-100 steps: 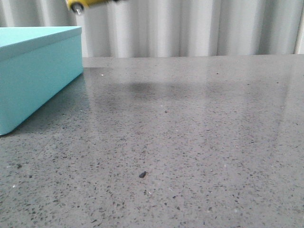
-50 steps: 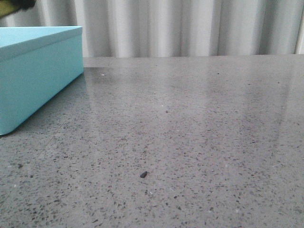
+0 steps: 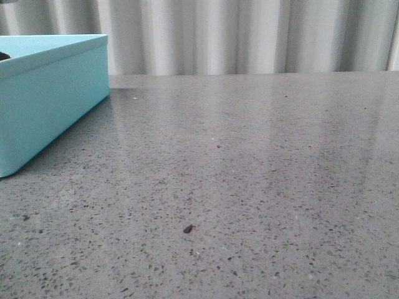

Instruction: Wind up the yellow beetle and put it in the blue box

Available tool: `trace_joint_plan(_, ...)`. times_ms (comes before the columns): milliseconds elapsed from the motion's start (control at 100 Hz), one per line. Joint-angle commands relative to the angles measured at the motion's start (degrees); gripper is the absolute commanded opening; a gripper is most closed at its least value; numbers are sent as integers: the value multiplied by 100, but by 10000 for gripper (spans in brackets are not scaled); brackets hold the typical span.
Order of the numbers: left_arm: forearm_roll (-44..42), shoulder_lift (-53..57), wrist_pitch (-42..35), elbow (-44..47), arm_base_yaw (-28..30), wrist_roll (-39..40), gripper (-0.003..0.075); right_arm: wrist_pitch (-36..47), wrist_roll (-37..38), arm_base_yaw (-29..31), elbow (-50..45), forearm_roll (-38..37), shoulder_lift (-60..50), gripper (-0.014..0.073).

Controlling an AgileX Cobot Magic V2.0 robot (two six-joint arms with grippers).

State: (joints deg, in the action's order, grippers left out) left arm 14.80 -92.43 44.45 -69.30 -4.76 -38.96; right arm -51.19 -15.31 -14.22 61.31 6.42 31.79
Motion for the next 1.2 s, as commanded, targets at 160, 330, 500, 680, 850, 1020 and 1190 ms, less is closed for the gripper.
trace_joint_plan(160,656,472,-542,-488,13,83,515,466,-68,-9,111,33,31,-41)
trace_joint_plan(330,1915,1065,-509,-802,13,83,327,466,-68,-9,85,-34,3,-41)
trace_joint_plan(500,2239,1801,-217,-685,13,94,89,751,-72,-9,-431,-295,-474,-41)
trace_joint_plan(680,2514,3088,-658,438,-61,93,42,1345,-347,-9,-1530,-380,-1694,-41)
trace_joint_plan(850,2620,4668,-1463,2189,-407,93,41,1762,-347,-9,-2525,-380,-3001,-41)
trace_joint_plan(1020,2632,6434,-2032,3807,-558,93,26,1976,-347,1,-2993,-494,-3211,-41)
trace_joint_plan(1190,2606,7659,-2059,4593,-558,93,-21,2439,-347,1,-3167,-580,-3011,-41)
